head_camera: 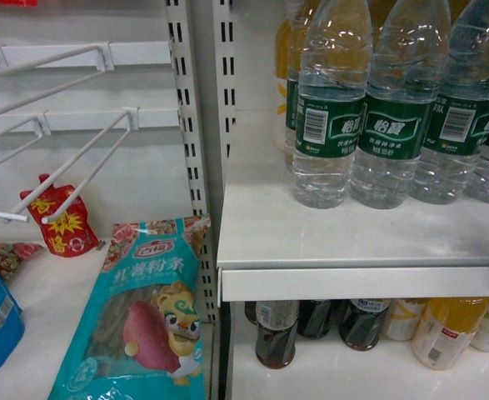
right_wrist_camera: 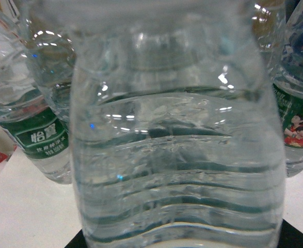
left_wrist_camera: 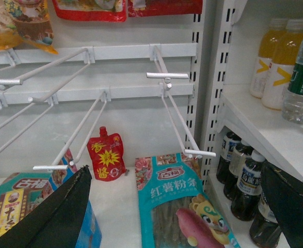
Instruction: Move water from second to third shelf
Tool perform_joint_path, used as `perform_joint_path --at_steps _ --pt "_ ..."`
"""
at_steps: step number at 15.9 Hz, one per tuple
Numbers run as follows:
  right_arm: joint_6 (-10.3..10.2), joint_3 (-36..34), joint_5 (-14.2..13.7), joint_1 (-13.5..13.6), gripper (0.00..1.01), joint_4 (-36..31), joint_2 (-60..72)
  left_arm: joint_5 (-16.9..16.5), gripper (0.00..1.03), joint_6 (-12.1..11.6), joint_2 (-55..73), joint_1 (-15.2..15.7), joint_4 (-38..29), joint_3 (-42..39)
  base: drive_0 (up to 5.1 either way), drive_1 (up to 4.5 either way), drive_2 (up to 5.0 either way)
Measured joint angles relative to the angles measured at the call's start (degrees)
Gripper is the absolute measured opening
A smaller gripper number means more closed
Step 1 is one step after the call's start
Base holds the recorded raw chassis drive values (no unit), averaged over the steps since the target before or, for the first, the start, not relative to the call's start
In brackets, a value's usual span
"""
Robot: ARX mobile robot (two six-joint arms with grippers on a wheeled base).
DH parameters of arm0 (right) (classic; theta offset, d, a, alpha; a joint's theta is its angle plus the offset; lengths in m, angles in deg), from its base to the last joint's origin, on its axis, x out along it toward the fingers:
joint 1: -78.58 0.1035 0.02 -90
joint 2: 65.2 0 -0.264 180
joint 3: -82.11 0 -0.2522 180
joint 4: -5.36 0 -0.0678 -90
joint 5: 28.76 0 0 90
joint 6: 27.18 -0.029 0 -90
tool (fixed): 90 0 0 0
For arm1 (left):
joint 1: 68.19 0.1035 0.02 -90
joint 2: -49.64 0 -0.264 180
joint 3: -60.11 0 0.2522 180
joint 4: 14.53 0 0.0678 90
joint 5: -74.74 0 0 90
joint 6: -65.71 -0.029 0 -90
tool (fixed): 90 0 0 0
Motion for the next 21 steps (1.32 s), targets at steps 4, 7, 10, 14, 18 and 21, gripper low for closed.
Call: perform_joint_path --at_steps 4,7,10,14,18,21 --pt "-0.4 3.4 -1.1 0.3 0.43 -2.1 6.5 0.0 0.98 0.0 0.0 0.0 0.0 0.0 0.0 0.00 0.0" --pt "-0.8 4.6 -1.9 1.1 0.43 -3.3 9.1 0.0 0.98 0.0 0.0 0.0 0.0 0.0 0.0 0.00 0.0" --pt "-1.0 5.2 -2.5 1.9 0.43 -4.2 10.4 0.0 0.98 0.0 0.0 0.0 0.0 0.0 0.0 0.00 0.0" --pt "-1.0 5.7 -3.0 2.1 0.43 -4.8 11.3 0.0 0.98 0.0 0.0 0.0 0.0 0.0 0.0 0.00 0.0" --pt "-1.0 6.0 -3.1 2.1 0.43 -5.0 11.7 0.0 0.98 0.0 0.0 0.0 0.0 0.0 0.0 0.00 0.0" --pt "-1.0 6.0 -3.1 2.1 0.43 -5.2 11.7 0.0 0.98 0.0 0.0 0.0 0.0 0.0 0.0 0.00 0.0"
